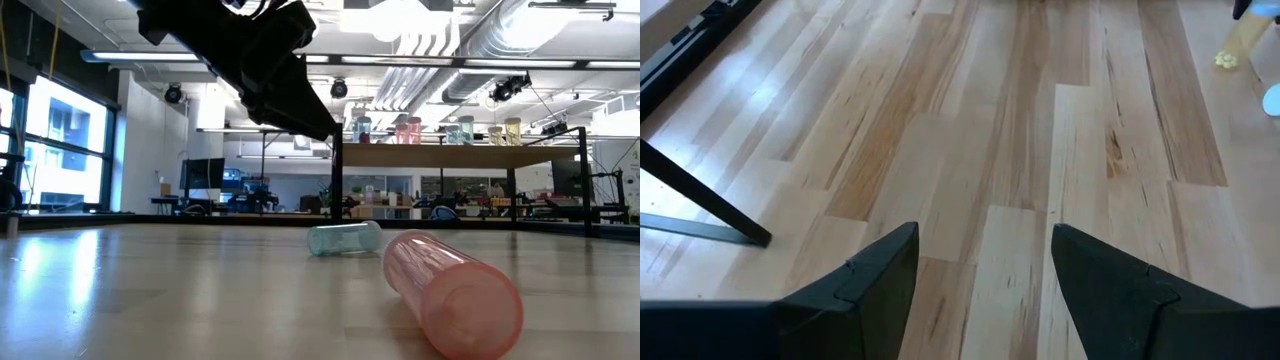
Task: Pick and place medicine bottles onto shelf by color
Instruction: Put the yellow pill bottle on the shelf aligned with the yellow pill bottle
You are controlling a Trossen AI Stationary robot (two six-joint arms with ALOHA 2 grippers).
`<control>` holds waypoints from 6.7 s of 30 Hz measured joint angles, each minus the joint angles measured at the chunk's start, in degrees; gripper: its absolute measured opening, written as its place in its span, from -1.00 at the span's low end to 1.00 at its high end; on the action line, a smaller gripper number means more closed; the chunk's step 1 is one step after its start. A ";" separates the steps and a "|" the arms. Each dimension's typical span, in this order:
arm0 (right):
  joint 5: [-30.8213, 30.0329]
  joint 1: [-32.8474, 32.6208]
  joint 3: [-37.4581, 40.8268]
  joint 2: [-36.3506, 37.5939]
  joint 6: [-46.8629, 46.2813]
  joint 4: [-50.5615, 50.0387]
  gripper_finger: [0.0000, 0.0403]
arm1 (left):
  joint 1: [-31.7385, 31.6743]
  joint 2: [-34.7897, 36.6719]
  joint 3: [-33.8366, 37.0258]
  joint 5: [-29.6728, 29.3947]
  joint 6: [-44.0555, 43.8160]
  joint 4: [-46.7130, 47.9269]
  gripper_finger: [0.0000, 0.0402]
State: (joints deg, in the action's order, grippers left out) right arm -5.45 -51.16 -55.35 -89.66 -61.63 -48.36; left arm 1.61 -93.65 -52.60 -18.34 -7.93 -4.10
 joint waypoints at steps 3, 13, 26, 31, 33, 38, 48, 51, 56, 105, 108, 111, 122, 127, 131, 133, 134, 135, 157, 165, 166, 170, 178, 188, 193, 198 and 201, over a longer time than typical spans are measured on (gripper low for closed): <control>-0.02 0.00 0.00 0.08 -0.07 0.00 -0.47 | 0.00 0.00 0.00 -0.01 -0.01 0.00 0.09; -0.54 0.15 -0.06 0.08 0.14 3.39 -0.46 | 0.00 0.00 0.00 -0.01 0.07 0.00 0.09; -14.11 5.57 -12.00 0.15 15.59 -8.38 -0.48 | 0.53 0.00 0.00 0.39 0.07 0.02 0.08; -22.33 8.50 -19.48 0.17 20.19 -21.21 -0.48 | 1.49 0.00 0.00 0.38 0.11 0.02 0.09; -25.37 9.64 -22.37 0.17 20.70 -26.87 -0.48 | 1.94 0.00 0.00 0.38 0.11 0.02 0.09; -31.38 12.50 -28.58 0.20 20.01 -40.76 -0.48 | 2.94 0.00 0.00 0.38 1.95 0.01 0.08; -38.19 20.80 -29.16 11.66 25.71 -41.57 -0.48 | 3.02 0.00 0.01 0.16 6.69 -2.18 0.08; -40.32 23.32 -29.16 15.86 25.74 -41.68 -0.48 | 3.02 0.00 0.02 0.16 8.73 -3.39 0.08; -44.24 28.18 -29.13 22.89 24.00 -41.71 -0.48 | 2.99 0.00 0.02 0.14 11.19 -3.39 0.08; -11.93 86.07 -16.89 26.62 35.17 -33.94 -0.48 | 2.93 0.00 0.02 0.14 11.16 -3.02 0.08; -11.67 88.27 -16.87 26.62 35.65 -33.68 -0.48 | 2.93 0.00 0.02 0.14 11.15 -2.99 0.08; -11.56 89.36 -16.89 26.62 35.60 -33.70 -0.48 | 2.93 0.00 0.02 0.14 11.15 -2.99 0.08; -10.16 89.81 -16.89 26.62 34.65 -33.66 -0.48 | 2.93 0.00 0.02 0.16 11.15 -2.56 0.08; -10.14 89.81 -16.89 25.01 33.48 -34.34 -0.48 | 2.95 0.00 0.02 0.16 11.15 -2.54 0.08; -10.75 89.29 -16.89 23.41 33.66 -34.58 -0.48 | 2.95 0.00 0.02 0.16 11.13 -1.33 0.08; -10.81 89.36 -16.88 22.85 33.66 -34.52 -0.48 | 2.95 0.00 0.02 0.16 11.13 -0.96 0.08; -10.61 89.45 -16.88 22.45 33.65 -34.46 -0.48 | 2.95 0.00 0.02 0.16 11.13 -0.91 0.08; -10.36 89.44 -16.88 22.02 33.64 -34.41 -0.48 | 2.95 0.00 0.02 0.16 11.13 -0.78 0.08; -10.23 89.44 -16.87 20.59 30.47 -34.95 -0.48 | 2.95 0.00 0.02 0.16 11.13 -0.33 0.08; -11.17 89.39 -16.89 20.32 28.04 -35.06 -0.48 | 2.95 0.00 0.02 0.16 11.13 -0.30 0.08; -11.17 89.39 -16.87 20.15 28.09 -35.04 -0.48 | 2.95 0.00 0.02 0.16 11.13 -0.25 0.08; -12.38 89.39 -16.89 19.33 27.00 -35.05 -0.48 | 2.95 0.00 0.02 0.16 11.13 0.35 0.08; -13.10 89.37 -17.08 16.64 27.68 -35.41 -0.48 | 2.95 0.00 0.02 0.16 11.13 0.98 0.08; -11.33 89.39 -17.05 16.83 28.61 -36.50 -0.43 | 2.95 0.00 0.02 0.16 11.13 0.92 0.08; -10.14 89.39 -16.65 16.58 29.09 -36.47 -0.25 | 2.95 0.00 0.02 0.16 11.14 0.90 0.08; -10.59 89.39 -16.70 16.64 29.10 -36.60 -0.14 | 2.95 0.00 0.02 0.16 11.14 0.89 0.08; -10.63 89.39 -16.70 16.63 29.09 -36.73 -0.13 | 2.95 0.00 0.02 0.16 11.15 0.87 0.08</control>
State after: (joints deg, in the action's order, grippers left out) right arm -16.08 38.24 -72.05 -73.03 -32.53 -85.09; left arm 4.56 -93.65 -52.58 -18.17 3.22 -3.22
